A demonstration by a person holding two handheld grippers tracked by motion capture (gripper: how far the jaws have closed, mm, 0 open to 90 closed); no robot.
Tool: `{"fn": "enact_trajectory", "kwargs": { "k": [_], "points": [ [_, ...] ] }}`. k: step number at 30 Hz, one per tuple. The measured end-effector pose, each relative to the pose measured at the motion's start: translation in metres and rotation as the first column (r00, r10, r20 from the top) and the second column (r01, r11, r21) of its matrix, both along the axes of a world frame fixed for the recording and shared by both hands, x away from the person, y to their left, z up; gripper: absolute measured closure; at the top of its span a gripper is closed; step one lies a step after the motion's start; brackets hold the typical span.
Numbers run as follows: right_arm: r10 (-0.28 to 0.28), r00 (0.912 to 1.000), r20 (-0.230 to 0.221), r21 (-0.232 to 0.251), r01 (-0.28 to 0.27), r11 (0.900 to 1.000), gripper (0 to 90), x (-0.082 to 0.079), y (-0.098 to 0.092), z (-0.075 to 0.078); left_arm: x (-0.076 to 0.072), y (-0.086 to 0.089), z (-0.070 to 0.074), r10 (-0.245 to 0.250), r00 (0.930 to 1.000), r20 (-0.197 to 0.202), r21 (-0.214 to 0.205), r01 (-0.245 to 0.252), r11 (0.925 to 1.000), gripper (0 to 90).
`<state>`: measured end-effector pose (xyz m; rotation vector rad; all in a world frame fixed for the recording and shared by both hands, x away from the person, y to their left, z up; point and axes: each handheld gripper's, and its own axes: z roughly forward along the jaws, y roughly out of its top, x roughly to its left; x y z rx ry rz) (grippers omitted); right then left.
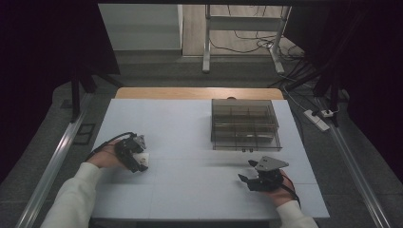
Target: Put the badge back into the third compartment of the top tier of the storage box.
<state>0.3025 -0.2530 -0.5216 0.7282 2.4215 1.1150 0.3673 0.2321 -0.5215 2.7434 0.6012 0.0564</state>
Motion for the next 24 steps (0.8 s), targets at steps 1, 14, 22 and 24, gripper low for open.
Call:
{"fn": "enact_trajectory", "kwargs": {
  "k": [1,14,22,24],
  "points": [
    [0.000,1.0000,0.000,-0.001,0.000,1.0000,32.8,0.0000,0.0001,-0.0001,0.0000,0.0007,-0.0001,0.001,1.0000,-0.001,-0.005,-0.001,1.0000,20.2],
    [0.002,1.0000,0.000,-0.007,-0.002,1.0000,32.8,-0.0004,0.0006,-0.0003,-0.0031,0.0076,0.0010,0.019,0.9992,0.034,-0.037,-0.017,0.9992,33.0],
    [-0.001,1.0000,0.003,0.002,0.001,1.0000,32.5,-0.0004,-0.0002,0.0004,-0.0072,0.0088,0.0013,0.088,0.9955,0.035,-0.082,-0.085,0.9930,33.0],
    [-0.002,1.0000,0.001,0.006,0.002,1.0000,31.5,-0.0005,-0.0005,0.0009,-0.0090,0.0090,0.0026,0.104,0.9938,0.040,-0.107,-0.099,0.9894,33.0]
  ]
}}
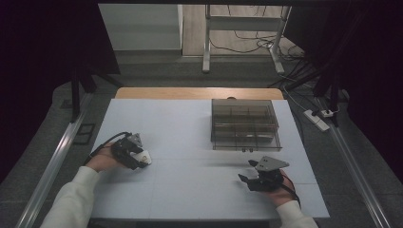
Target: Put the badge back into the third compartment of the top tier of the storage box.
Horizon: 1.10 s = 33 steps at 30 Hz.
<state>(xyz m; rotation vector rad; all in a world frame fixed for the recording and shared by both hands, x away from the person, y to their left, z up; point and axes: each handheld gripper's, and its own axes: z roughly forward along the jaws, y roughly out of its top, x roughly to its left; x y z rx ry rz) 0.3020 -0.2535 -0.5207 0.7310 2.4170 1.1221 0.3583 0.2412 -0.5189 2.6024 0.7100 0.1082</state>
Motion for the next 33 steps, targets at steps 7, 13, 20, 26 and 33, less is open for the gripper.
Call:
{"fn": "enact_trajectory", "kwargs": {
  "k": [7,13,20,26,33],
  "points": [
    [0.004,1.0000,0.002,0.014,-0.004,0.9999,29.9,-0.001,-0.001,0.001,-0.006,-0.002,0.007,0.082,0.9963,0.026,-0.063,-0.080,0.9948,33.0],
    [-0.001,1.0000,0.003,0.015,0.001,0.9999,29.5,-0.001,-0.001,0.002,-0.011,-0.007,0.016,0.126,0.9900,0.064,-0.104,-0.119,0.9875,33.0],
    [0.000,1.0000,0.004,0.007,0.000,1.0000,29.4,-0.001,0.000,0.001,-0.016,-0.014,0.029,0.196,0.9762,0.093,-0.196,-0.175,0.9648,33.0],
    [0.001,1.0000,0.002,0.004,-0.001,1.0000,29.3,0.000,0.000,0.000,-0.019,-0.022,0.037,0.217,0.9709,0.102,-0.265,-0.183,0.9466,33.0],
    [-0.001,1.0000,0.003,-0.003,0.001,1.0000,29.2,0.000,0.000,0.000,-0.018,-0.034,0.044,0.216,0.9693,0.117,-0.318,-0.170,0.9329,33.0]
  ]
}}
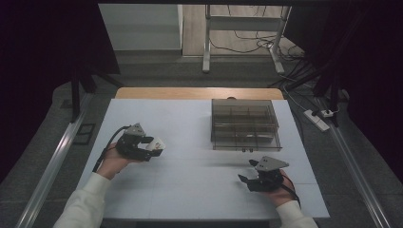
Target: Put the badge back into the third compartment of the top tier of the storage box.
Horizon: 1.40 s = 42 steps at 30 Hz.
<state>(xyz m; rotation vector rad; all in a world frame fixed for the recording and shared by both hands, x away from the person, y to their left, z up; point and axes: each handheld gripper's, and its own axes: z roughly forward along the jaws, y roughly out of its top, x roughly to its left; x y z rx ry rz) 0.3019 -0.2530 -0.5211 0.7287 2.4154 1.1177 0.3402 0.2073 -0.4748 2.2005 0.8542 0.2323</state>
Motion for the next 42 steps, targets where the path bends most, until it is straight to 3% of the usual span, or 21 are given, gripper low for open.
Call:
{"fn": "enact_trajectory", "kwargs": {
  "k": [6,42],
  "points": [
    [0.000,1.0000,0.001,-0.007,0.000,1.0000,29.2,0.000,0.000,0.000,0.001,-0.013,0.006,-0.001,0.9999,0.014,-0.042,0.002,0.9991,33.0],
    [0.006,1.0000,0.001,-0.016,-0.006,0.9998,29.1,0.000,0.001,-0.001,0.012,-0.076,0.022,-0.045,0.9980,0.045,-0.132,0.051,0.9900,33.0]
  ]
}}
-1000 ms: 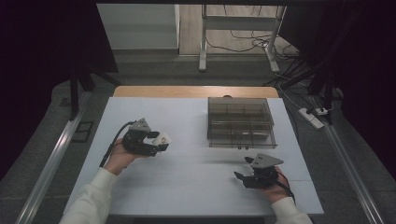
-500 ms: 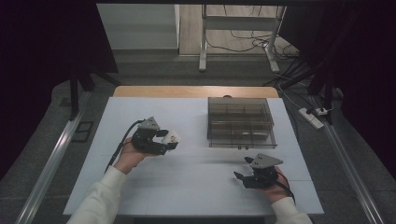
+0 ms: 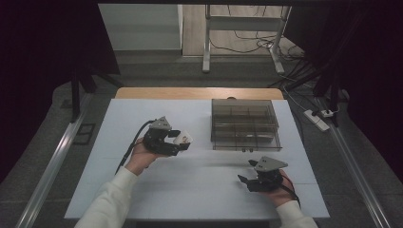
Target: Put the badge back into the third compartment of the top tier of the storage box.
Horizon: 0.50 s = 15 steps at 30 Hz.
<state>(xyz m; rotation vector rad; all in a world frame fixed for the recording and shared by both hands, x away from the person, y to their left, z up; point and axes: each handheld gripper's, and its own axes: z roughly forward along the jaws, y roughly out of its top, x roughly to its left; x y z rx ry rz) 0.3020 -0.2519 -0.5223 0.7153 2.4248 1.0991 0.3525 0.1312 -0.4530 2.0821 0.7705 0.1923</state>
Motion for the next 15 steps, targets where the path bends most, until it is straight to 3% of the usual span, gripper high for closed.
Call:
{"fn": "enact_trajectory", "kwargs": {
  "k": [15],
  "points": [
    [0.001,1.0000,0.000,0.001,-0.001,1.0000,29.1,0.000,0.000,0.000,0.012,-0.036,0.006,-0.033,0.9994,0.005,-0.030,0.033,0.9990,33.0]
  ]
}}
